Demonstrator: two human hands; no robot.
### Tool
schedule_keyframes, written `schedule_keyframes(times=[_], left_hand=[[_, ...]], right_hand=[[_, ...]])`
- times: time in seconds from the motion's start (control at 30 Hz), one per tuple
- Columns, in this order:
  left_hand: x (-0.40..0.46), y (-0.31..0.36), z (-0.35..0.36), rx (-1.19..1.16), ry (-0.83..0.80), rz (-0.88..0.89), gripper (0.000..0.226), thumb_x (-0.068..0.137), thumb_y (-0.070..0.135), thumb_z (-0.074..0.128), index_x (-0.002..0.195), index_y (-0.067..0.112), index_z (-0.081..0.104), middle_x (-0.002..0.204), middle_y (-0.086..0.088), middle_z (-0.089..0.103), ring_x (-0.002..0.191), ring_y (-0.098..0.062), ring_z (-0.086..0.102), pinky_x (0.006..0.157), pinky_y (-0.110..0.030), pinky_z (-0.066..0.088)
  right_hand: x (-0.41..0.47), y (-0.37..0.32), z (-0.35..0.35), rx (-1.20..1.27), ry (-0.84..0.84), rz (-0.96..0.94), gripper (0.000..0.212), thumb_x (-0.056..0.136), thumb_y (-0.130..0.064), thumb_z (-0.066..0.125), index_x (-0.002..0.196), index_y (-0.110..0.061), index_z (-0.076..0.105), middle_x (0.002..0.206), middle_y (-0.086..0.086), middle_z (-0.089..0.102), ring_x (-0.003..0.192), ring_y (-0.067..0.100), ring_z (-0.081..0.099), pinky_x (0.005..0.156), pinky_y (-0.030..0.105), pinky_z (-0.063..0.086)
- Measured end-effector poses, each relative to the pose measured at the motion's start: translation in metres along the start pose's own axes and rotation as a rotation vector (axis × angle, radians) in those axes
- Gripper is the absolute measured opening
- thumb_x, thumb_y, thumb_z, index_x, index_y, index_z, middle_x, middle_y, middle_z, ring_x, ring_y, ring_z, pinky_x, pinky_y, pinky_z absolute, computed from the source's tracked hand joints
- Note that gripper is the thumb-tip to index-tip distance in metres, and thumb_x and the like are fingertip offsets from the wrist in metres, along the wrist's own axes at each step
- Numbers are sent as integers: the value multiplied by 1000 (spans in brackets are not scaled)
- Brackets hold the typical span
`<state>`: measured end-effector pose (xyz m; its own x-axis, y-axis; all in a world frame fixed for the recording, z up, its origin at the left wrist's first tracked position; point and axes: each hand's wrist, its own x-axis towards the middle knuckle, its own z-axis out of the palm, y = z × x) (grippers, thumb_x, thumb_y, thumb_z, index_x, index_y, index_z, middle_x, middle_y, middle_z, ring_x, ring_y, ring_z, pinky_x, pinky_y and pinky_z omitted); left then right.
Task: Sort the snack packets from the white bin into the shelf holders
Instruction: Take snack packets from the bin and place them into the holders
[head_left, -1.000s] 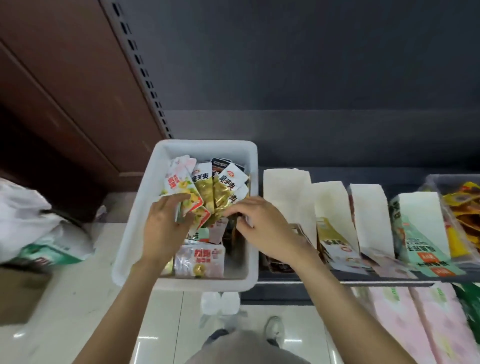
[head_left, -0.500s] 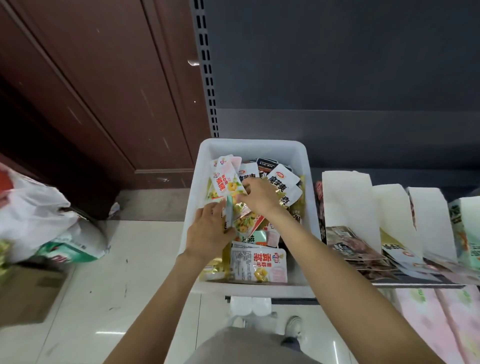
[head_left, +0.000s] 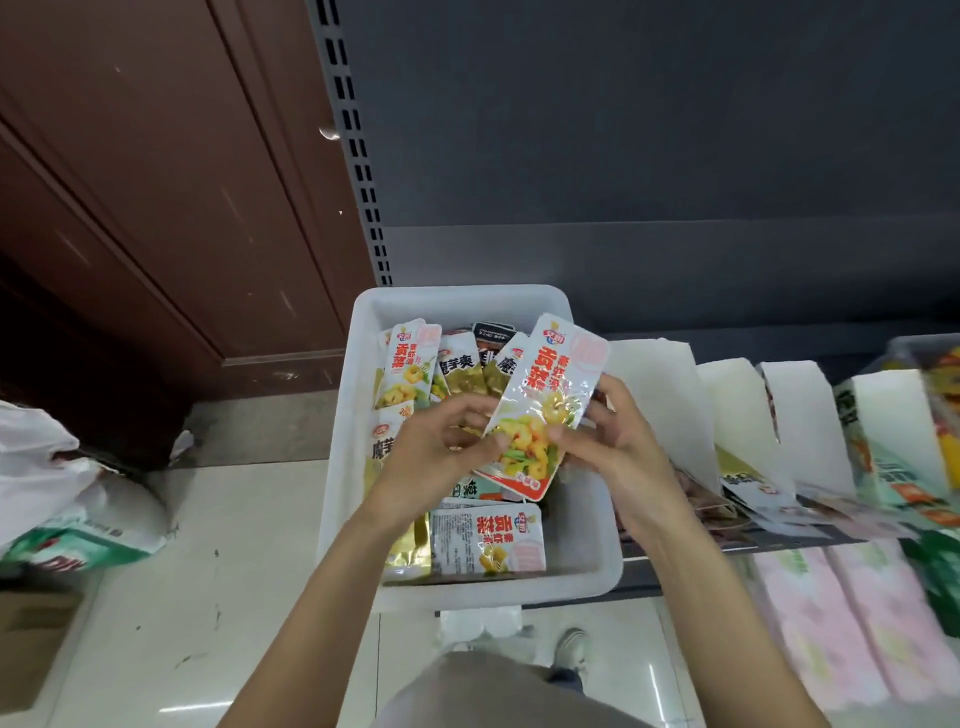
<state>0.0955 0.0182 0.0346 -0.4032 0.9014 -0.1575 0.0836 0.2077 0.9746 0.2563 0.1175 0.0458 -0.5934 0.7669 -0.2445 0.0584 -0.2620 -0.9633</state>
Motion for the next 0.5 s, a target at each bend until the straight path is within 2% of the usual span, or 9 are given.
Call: schedule_keyframes(times=[0.1, 0.2, 0.27, 0.37, 0.43, 0.5], left_hand=[[2, 6, 8, 98, -94, 26, 23, 79, 18, 74, 95, 33, 67, 88, 7, 67, 78, -7, 68, 66, -17, 52], [6, 20, 24, 158, -138, 75, 26, 78, 13, 74, 90, 35, 66, 84, 11, 65, 71, 1, 65, 62, -11, 49], [11, 27, 40, 250, -137, 126, 28, 80, 14, 74, 88, 38, 64, 83, 14, 66, 72, 2, 65, 64, -13, 50], [23, 38, 68, 435, -124, 227, 29, 81, 18, 72, 90, 43, 64, 87, 21, 66, 78, 1, 64, 69, -19, 54], [35, 48, 87, 582, -148, 371, 24, 83, 20, 71, 100, 37, 68, 92, 19, 67, 82, 2, 62, 71, -15, 51], [49, 61, 112, 641, -163, 539, 23, 83, 21, 71, 105, 30, 70, 96, 14, 69, 84, 0, 60, 73, -17, 50]], right_hand=[[-7, -14, -30, -60, 96, -113, 45, 83, 0, 67, 122, -18, 50, 104, -1, 71, 92, 12, 69, 70, 23, 56], [-12, -22, -55, -306, 174, -236, 32, 82, -2, 70, 101, -24, 57, 96, -6, 72, 85, 11, 70, 63, 23, 56], [-17, -23, -67, -501, 262, -296, 24, 83, -6, 70, 91, -25, 57, 94, -14, 70, 84, 5, 69, 65, 22, 56], [-25, -31, -97, -720, 351, -361, 19, 86, -18, 68, 95, -25, 54, 93, -9, 71, 76, 5, 67, 68, 27, 54], [-32, -40, -130, -850, 333, -383, 16, 87, -30, 65, 98, -24, 54, 91, -5, 72, 70, 13, 66, 64, 31, 52], [-42, -48, -164, -844, 282, -395, 18, 90, -41, 58, 102, -27, 57, 89, -3, 71, 72, 18, 67, 63, 37, 55]])
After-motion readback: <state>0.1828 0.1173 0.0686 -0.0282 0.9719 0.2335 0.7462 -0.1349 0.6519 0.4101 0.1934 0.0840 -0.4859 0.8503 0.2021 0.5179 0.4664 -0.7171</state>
